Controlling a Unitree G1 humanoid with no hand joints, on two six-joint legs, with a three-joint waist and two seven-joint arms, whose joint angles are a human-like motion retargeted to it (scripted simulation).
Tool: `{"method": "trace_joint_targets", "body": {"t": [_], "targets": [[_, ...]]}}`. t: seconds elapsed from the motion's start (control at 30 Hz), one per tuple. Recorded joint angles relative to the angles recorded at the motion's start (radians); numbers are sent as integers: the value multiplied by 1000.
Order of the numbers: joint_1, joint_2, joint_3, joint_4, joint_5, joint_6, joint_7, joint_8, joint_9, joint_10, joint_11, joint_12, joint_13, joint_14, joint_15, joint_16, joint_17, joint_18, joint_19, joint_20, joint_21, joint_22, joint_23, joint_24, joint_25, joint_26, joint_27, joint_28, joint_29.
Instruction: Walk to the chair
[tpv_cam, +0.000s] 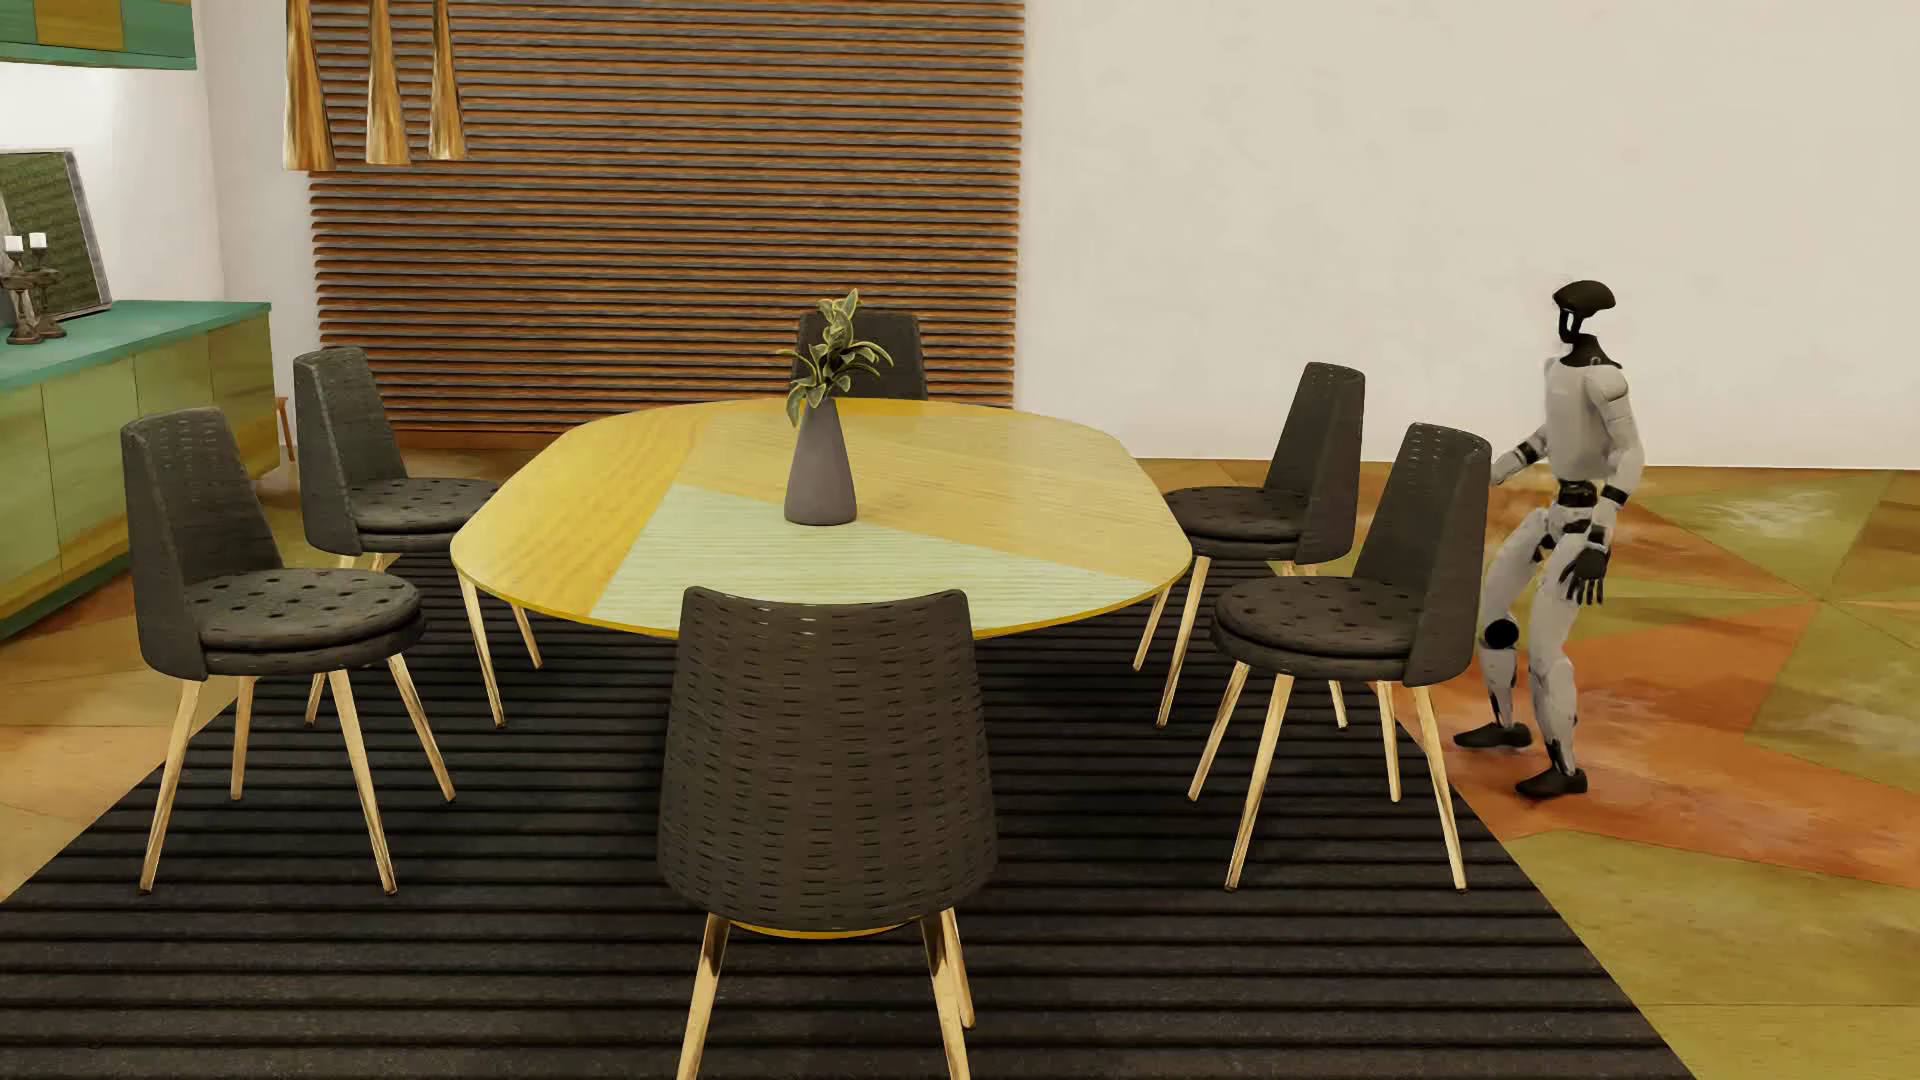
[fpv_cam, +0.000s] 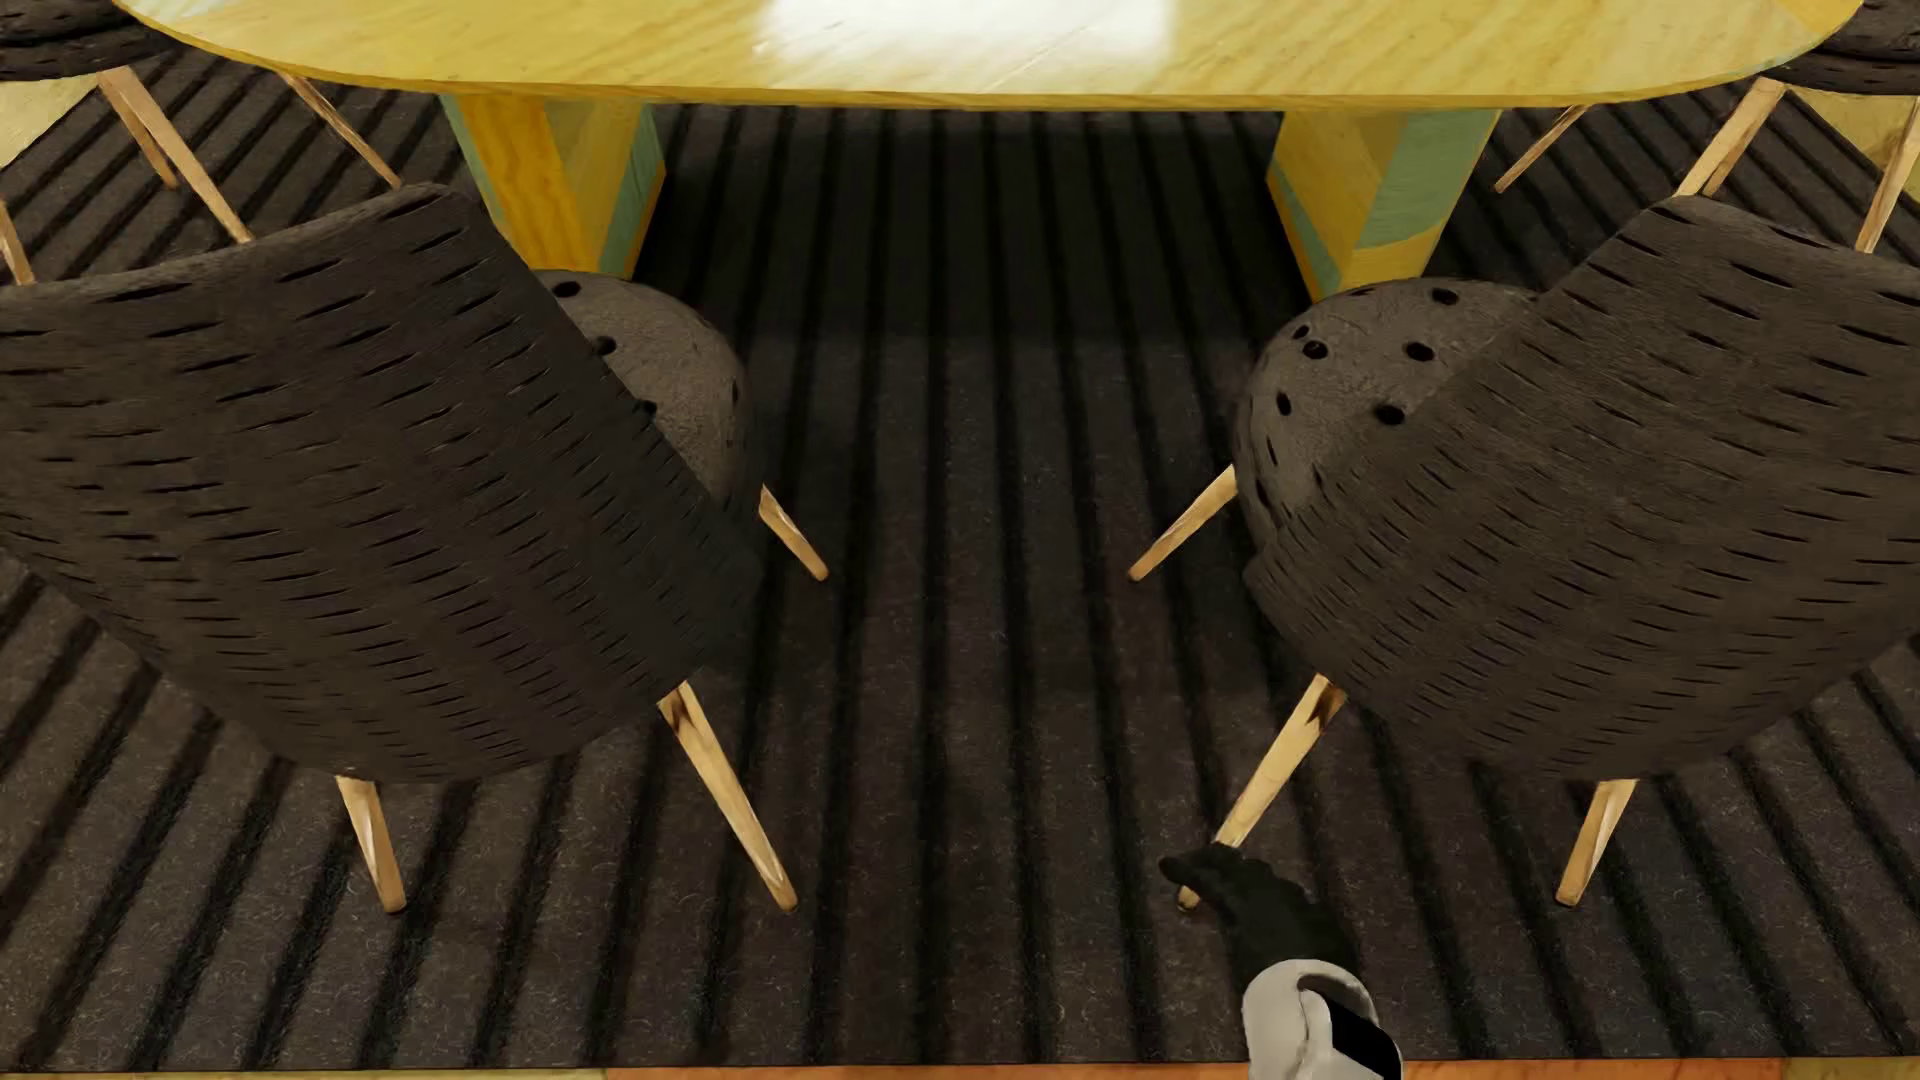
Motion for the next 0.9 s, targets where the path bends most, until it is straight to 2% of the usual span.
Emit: {"method": "trace_joint_targets", "body": {"t": [0.03,0.07,0.13,0.17,0.2,0.27,0.33,0.4,0.47,0.53,0.6,0.67,0.77,0.9], "targets": [[5,-17,3,-14,-25,-6,-2,-32,3,-15,37,-5,19,3,-5,-12,7,-2,-5,21,9,-16,82,-9,-19,-6,26,33,14],[7,-28,4,-27,-47,-10,-11,-67,5,-29,74,-15,47,8,-41,-20,20,-8,0,32,1,-27,153,-14,3,-11,42,55,25],[7,-22,-1,-44,-76,-17,-46,-157,4,-58,127,-40,117,24,-125,-22,48,-21,-50,35,-36,-49,268,-16,101,-28,48,64,15],[5,0,-6,-47,-79,-19,-64,-204,2,-65,122,-58,156,30,-133,-27,57,-25,-73,26,-45,-64,314,-17,140,-27,47,59,8],[4,35,-12,-48,-67,-22,-81,-235,0,-68,79,-52,188,31,-94,-16,63,-31,-93,22,-41,-79,360,-18,164,-58,51,48,1],[9,122,-19,-45,-56,-26,-105,-314,-7,-73,-53,-48,227,33,-126,-2,106,-38,-111,16,-74,-116,431,-15,267,-106,70,30,-14],[10,169,-23,-19,-20,-22,-102,-326,-12,-51,-134,-34,221,30,-102,-22,96,-43,-109,71,9,-136,504,-43,238,-124,70,52,0],[10,186,-22,16,17,-10,-81,-310,-16,-27,-174,-29,185,30,-84,-71,76,-54,-113,140,69,-110,541,-70,213,-94,70,92,9],[22,182,-21,49,50,-1,-47,-281,-19,-21,-179,-29,131,23,-84,-81,43,-65,-125,142,91,-67,524,-45,218,-67,45,80,-5],[42,175,-23,75,79,7,-9,-243,-23,-33,-173,-42,71,24,-86,-77,24,-74,-130,93,89,-19,472,11,219,-31,32,45,-40],[63,164,-28,96,104,11,29,-211,-27,-52,-167,-40,13,32,-83,-56,17,-87,-142,66,91,16,406,46,220,-18,4,2,-76],[73,150,-30,111,125,16,58,-185,-30,-67,-163,-48,-22,34,-85,-35,8,-96,-151,40,100,21,314,65,214,-21,-34,-25,-99],[67,138,-31,139,153,23,71,-169,-30,-55,-158,-65,-27,21,-92,-3,14,-108,-164,17,95,-5,203,68,228,-38,-77,-21,-109],[43,126,-35,162,172,31,48,-189,-32,-41,-151,-100,3,17,-103,10,16,-124,-183,-2,107,-59,210,38,232,-59,-60,12,-92]]}}
